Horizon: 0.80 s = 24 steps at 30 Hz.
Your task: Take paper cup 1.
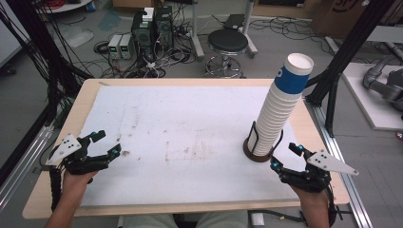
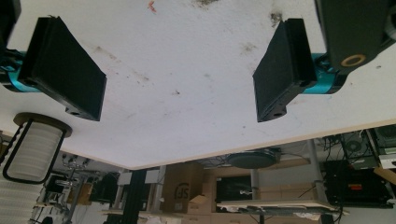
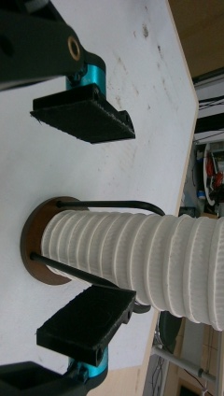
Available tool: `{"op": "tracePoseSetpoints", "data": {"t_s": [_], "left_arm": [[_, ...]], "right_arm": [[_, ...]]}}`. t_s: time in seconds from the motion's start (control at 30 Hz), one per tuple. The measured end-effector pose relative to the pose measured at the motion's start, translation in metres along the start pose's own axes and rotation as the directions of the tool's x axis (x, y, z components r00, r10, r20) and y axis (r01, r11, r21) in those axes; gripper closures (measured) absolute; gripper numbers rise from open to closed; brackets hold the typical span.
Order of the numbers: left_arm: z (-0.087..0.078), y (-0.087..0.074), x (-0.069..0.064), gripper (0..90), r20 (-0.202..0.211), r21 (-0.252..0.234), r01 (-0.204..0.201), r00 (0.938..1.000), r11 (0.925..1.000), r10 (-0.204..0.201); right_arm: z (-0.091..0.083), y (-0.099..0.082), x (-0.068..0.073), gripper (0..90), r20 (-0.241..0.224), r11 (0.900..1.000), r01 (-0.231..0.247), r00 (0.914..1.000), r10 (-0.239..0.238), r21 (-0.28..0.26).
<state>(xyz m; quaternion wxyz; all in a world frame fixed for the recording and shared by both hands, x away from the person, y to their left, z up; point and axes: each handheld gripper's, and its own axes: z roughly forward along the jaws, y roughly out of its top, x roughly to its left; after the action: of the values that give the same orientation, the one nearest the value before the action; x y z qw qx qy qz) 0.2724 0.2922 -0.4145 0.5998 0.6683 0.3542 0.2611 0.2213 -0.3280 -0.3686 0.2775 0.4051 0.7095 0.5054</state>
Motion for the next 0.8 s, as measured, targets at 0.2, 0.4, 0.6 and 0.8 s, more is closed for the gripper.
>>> {"op": "tracePoseSetpoints", "data": {"t_s": [0.2, 0.4, 0.6, 0.8], "left_arm": [[0.002, 0.0, 0.0, 17.2, 0.003, 0.004, 0.002, 1.0, 1.0, -0.002], [0.009, 0.004, -0.003, 17.2, 0.021, 0.002, -0.002, 0.9998, 1.0, 0.002], [0.022, 0.026, -0.005, 17.5, 0.054, -0.026, 0.003, 0.9985, 0.9996, -0.001], [0.041, 0.06, -0.01, 17.1, 0.106, -0.05, -0.002, 0.9944, 0.9988, 0.007]], "right_arm": [[-0.002, 0.0, 0.0, 20.1, 0.001, 1.0, 0.0, 1.0, 0.0, -0.001], [-0.001, -0.002, -0.003, 20.1, -0.003, 1.0, -0.006, 1.0, 0.006, 0.005], [-0.001, -0.005, -0.004, 20.1, -0.011, 0.9998, -0.011, 0.9999, 0.011, 0.014], [0.001, -0.001, -0.004, 20.1, -0.018, 0.9999, -0.004, 0.9998, 0.004, 0.014]]}}
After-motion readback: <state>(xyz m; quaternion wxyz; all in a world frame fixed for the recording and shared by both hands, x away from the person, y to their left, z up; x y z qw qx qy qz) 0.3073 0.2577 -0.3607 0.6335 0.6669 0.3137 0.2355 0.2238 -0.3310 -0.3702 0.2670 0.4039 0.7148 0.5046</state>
